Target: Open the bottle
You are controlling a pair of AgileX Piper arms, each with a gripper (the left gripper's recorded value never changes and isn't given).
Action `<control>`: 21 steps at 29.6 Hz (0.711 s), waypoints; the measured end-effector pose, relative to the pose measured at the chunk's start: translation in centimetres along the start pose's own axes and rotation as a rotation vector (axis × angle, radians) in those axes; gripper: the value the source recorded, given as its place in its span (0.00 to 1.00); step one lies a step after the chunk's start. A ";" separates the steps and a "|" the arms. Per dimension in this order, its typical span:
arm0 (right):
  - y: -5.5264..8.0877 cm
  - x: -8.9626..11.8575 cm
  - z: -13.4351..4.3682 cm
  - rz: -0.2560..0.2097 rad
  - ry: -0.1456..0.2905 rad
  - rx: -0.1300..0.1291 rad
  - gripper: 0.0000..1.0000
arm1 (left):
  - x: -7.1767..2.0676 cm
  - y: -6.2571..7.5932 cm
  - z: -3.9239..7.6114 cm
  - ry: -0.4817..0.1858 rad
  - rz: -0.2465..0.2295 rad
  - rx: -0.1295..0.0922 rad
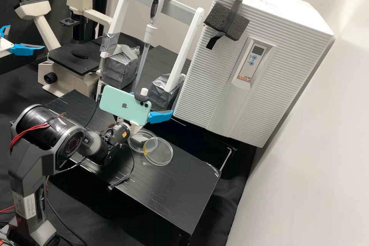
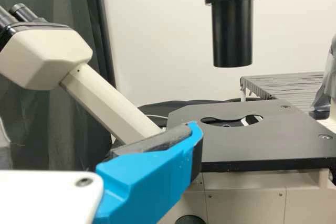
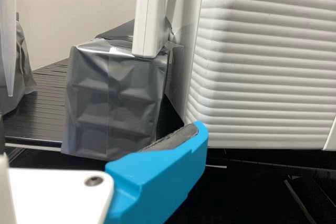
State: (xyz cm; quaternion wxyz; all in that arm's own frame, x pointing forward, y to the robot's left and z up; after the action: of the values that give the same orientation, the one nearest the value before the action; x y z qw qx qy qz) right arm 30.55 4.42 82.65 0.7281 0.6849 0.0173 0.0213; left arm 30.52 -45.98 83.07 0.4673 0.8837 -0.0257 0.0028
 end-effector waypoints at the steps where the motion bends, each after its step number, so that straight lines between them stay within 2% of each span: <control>1: 0.0 0.0 0.0 0.000 0.000 0.000 1.00 | 0.00 0.0 0.0 0.000 0.000 0.000; 4: 0.0 0.0 0.0 0.000 0.000 0.000 1.00 | 0.00 0.0 0.0 -0.002 0.000 0.001; 6: 0.0 0.0 0.0 0.000 0.000 0.000 1.00 | -0.04 -0.1 0.1 -0.017 -0.005 0.012; 9: 0.0 0.0 0.0 0.000 0.000 0.000 1.00 | -0.40 -0.5 0.5 -0.061 -0.020 0.018; 16: 0.0 0.0 0.0 0.000 0.000 0.000 1.00 | -2.89 -1.8 1.9 -0.248 -0.082 0.017; 21: 0.0 0.0 0.0 0.000 0.000 0.000 1.00 | -4.90 -2.3 2.2 -0.389 -0.080 -0.025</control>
State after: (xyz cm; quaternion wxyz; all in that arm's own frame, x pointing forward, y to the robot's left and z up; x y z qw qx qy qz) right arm 30.55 4.42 82.65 0.7281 0.6849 0.0173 0.0213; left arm 25.70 -46.34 79.79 0.4641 0.8621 -0.0804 -0.1871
